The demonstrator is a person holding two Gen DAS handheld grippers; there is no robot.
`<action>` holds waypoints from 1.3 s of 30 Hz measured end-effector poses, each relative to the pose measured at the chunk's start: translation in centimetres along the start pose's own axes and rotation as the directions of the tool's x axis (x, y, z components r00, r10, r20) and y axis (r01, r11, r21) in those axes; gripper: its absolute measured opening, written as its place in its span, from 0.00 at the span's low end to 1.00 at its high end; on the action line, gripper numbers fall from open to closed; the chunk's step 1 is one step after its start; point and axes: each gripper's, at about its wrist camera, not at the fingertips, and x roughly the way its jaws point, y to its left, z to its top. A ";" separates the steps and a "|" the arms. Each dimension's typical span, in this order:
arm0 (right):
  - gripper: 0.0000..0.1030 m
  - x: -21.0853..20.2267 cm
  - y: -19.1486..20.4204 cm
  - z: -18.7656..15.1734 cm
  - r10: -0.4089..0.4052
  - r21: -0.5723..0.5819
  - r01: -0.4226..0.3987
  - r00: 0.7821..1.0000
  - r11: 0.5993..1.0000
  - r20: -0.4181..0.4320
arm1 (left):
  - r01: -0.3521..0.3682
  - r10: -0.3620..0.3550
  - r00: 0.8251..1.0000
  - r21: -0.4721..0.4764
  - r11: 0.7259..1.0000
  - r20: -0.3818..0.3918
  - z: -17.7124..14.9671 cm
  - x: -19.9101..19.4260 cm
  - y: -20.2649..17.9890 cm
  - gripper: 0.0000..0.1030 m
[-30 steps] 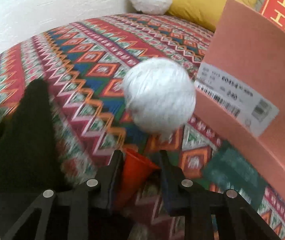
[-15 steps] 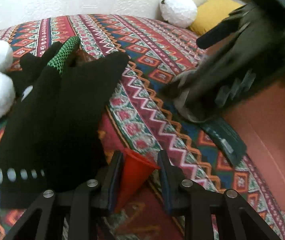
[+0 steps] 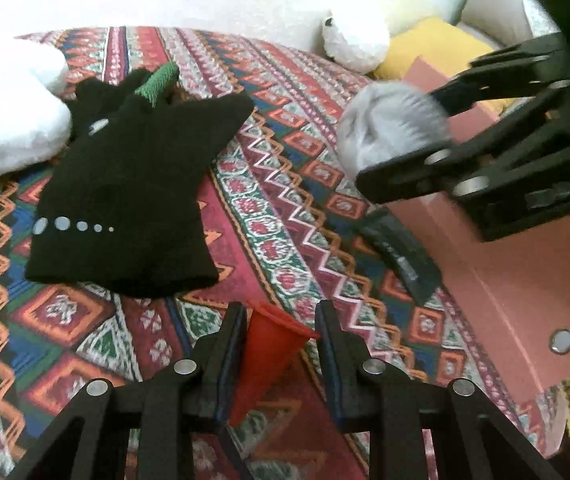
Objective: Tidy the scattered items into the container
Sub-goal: 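Carry the cone with the left tool while the right tool carries the twine ball into the box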
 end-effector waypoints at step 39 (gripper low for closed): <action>0.67 -24.4 -8.0 -31.4 -0.212 0.428 0.012 0.881 0.904 0.423 | 0.262 -0.340 0.928 0.378 0.888 0.156 9.2 -11.5 -28.1 0.28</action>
